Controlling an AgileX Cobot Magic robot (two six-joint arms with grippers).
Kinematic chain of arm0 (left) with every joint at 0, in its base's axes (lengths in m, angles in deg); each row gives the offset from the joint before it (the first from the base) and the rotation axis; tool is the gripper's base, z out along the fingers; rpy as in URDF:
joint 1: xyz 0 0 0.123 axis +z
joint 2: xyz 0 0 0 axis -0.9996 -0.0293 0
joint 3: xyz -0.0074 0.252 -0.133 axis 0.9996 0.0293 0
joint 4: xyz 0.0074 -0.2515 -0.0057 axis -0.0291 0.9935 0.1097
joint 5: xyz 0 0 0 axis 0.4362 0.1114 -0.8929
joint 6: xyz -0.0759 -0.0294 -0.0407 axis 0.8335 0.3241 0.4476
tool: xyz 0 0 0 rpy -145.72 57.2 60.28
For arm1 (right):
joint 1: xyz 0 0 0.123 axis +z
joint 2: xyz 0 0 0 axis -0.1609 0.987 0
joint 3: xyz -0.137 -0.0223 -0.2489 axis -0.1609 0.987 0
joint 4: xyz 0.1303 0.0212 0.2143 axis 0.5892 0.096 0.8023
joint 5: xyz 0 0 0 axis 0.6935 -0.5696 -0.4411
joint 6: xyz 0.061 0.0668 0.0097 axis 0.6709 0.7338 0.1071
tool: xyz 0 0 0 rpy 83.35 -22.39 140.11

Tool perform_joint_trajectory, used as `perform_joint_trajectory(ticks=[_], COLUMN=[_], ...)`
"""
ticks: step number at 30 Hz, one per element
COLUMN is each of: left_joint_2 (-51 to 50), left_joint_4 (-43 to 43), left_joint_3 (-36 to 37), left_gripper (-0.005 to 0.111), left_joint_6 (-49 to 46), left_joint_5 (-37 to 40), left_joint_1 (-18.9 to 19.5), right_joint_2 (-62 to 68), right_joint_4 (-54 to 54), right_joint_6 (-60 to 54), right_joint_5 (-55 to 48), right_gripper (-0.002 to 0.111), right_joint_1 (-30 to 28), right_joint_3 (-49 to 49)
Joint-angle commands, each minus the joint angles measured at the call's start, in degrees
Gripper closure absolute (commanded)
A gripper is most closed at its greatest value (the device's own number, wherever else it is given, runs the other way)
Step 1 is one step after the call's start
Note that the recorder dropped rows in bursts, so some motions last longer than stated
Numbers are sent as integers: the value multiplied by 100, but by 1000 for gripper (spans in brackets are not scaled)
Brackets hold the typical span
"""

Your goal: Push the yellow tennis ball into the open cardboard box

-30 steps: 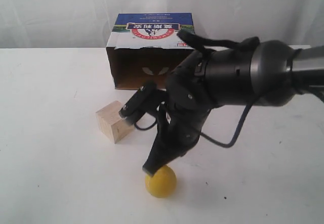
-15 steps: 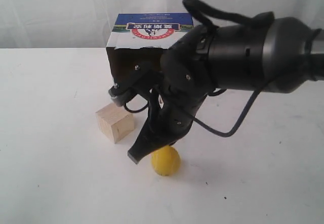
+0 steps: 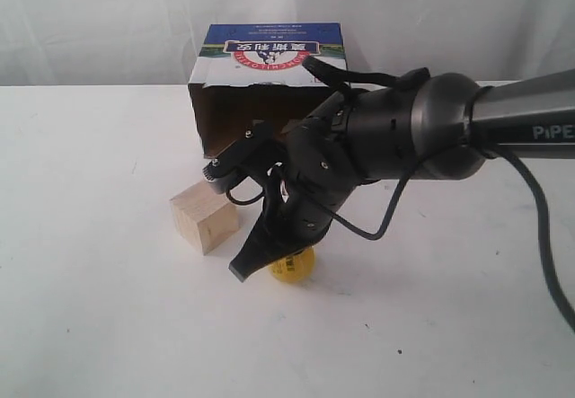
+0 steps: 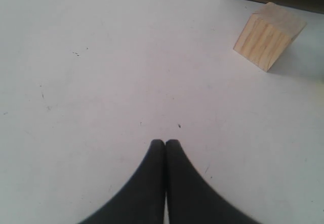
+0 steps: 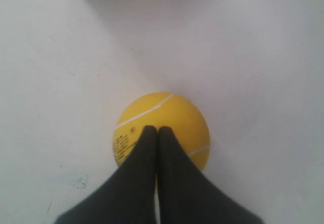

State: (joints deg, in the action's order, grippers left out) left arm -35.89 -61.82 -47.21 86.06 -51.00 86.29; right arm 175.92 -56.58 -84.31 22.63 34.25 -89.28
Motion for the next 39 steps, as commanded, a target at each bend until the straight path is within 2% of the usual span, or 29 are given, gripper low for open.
perform_joint_trajectory(ticks=[1,10,18,26,35,39], left_joint_2=[28,28,28,28,28,28], left_joint_4=[21,21,21,21,21,21], left_joint_3=[30,30,30,30,30,30], left_gripper=[107,107,107,107,107,107], left_joint_6=[-4,-4,-4,-4,-4,-4], left_joint_5=[192,192,192,192,192,192], left_joint_1=[-34,-34,-34,-34,-34,-34], right_joint_2=[206,206,-1,-554,-554,-614], right_joint_4=[-6,-39,-847,-1128,-804,-607], right_joint_6=[6,114,629,758,880,827], right_joint_5=[-340,-440,-466,-325,-400,-425], right_gripper=[108,108,108,108,108,108], right_joint_1=[-70,-177,-501,-501,-471,-213], right_joint_3=[113,113,103,103,103,103])
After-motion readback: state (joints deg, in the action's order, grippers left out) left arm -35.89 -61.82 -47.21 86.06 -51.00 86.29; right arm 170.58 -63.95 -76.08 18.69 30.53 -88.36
